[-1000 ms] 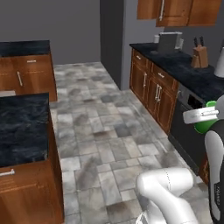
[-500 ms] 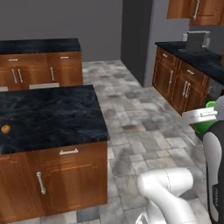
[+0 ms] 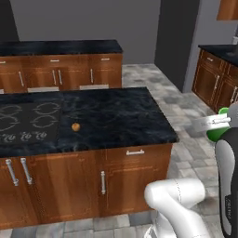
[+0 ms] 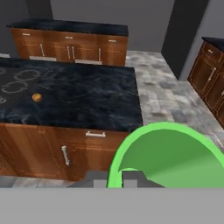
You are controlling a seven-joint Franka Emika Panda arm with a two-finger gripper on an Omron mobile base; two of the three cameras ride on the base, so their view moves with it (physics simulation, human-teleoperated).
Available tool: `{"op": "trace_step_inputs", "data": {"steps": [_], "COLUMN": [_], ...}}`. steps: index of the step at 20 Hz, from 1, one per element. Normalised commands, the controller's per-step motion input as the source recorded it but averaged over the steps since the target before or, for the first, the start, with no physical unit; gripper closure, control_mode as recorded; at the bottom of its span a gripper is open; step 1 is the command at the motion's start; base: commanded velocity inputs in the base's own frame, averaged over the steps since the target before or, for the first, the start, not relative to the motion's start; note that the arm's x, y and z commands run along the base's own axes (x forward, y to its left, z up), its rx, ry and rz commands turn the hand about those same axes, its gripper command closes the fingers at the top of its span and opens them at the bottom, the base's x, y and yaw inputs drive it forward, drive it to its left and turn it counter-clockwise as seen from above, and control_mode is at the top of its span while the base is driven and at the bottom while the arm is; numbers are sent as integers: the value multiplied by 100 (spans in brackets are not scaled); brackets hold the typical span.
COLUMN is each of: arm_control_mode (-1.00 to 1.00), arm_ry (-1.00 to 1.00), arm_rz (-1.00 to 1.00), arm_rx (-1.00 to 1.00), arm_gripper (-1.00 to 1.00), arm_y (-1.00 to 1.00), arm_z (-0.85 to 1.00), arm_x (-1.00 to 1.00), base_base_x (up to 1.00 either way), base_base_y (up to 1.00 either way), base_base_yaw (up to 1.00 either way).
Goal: Open the cabinet directly in front. Then move the beer and the cup to the dining counter with the candle on it.
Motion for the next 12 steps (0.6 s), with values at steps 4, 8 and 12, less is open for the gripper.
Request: {"op": "trace_step_inputs", "data": {"steps": [4, 8, 12], "arm_control_mode": [100, 100, 100], "arm_ry": [0, 0, 0], "arm_rz": [0, 0, 0], "arm_rx": [0, 0, 0], "arm_gripper": [100, 100, 100], "arm_y": [0, 0, 0], "arm_z": [0, 0, 0], "arm_x": [0, 0, 0], "base_base_x": [0, 2, 14], "base_base_y": [100, 100, 100], "base_base_yaw": [12, 2, 0]}}
